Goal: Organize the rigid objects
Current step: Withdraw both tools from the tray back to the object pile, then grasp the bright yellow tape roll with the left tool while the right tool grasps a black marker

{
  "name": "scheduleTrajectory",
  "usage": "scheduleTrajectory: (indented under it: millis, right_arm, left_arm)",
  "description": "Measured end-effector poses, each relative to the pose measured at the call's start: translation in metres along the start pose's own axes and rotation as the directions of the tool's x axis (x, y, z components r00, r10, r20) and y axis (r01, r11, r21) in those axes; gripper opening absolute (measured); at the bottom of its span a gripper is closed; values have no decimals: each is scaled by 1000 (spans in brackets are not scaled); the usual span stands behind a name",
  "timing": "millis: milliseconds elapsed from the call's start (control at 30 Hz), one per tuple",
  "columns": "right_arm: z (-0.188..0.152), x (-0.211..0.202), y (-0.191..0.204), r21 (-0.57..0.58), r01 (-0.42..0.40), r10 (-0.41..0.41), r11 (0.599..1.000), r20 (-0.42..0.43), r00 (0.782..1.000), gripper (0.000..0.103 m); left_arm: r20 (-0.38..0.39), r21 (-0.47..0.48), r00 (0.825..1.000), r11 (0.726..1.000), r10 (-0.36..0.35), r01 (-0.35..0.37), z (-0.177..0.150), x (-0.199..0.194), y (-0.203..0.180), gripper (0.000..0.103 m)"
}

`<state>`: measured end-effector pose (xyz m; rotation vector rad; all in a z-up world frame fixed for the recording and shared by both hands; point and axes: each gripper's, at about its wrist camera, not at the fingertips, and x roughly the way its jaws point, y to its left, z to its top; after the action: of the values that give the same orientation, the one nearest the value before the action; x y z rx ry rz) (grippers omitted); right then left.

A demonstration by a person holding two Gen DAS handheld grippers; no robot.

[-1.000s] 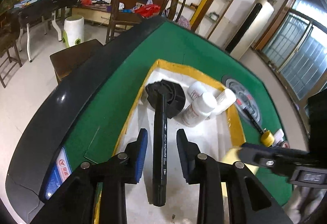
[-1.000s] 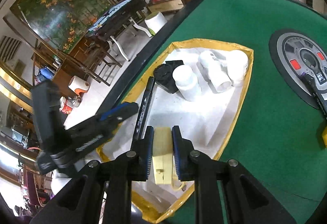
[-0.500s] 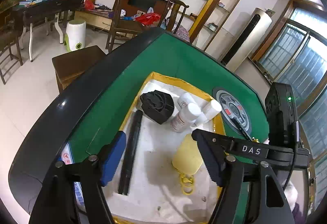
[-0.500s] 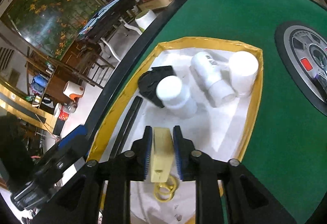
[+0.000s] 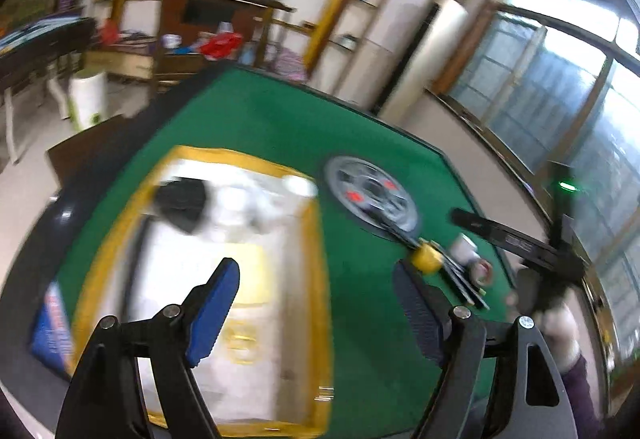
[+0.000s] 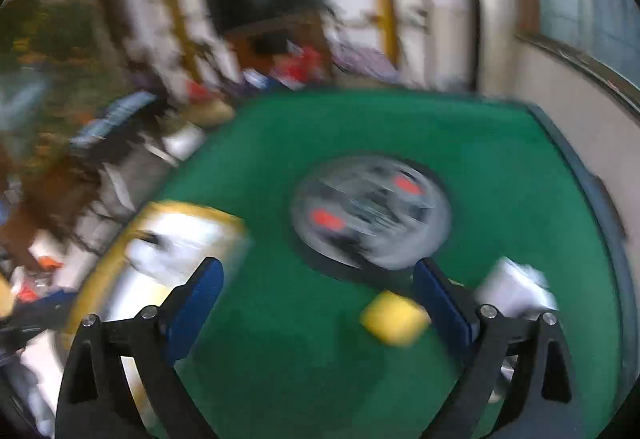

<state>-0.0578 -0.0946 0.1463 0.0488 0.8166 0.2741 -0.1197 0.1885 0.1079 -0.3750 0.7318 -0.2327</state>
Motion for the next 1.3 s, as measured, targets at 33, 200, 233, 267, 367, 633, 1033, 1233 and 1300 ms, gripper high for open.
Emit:
scheduleTrajectory:
  millis: [33,200,233,267,367,633,1033,1233,1300]
  right_arm:
    - [-2,5,-15,38,-20,21,999,-31,999,96]
    - [-10,40,-60,195,-105,123,975,-85,989,95]
    - [-13,45,-61,209,-117,138,971,-90,986,95]
    - [-15,55,-62,220,-130,155,967,-101,983,95]
    - [-22,77,-57,231,-242,279,942,-141,950,90]
    - [-35,43,-51,170,-436,455,884,-91,886,90]
    - [-34,45,-100,271,-382,402,884,-20,916,90]
    - [-14,61,-82,205,-358,383,911,-94,919,90]
    - [-7,73,-68,154,-322,343,934,-135,930,90]
  left_arm:
    - [-11,15,1000,1000,-13,13,-2,3,-8,82]
    - [-94,92,995,995,-34,43,-13,26,-48,82]
    - [-106,101,994,994,-28,38,-15,29,-52,82]
    - [-115,113,993,993,-19,32,-16,32,-56,82]
    - [-112,158,994,987,2,16,-16,36,-69,82]
    - [-128,329,988,944,81,-35,-17,100,-113,86]
    - [-235,397,942,908,240,-132,-20,206,-126,45]
    - [-240,316,959,946,150,-68,-19,168,-114,45]
    - [-237,274,967,962,90,-22,-18,146,-110,45]
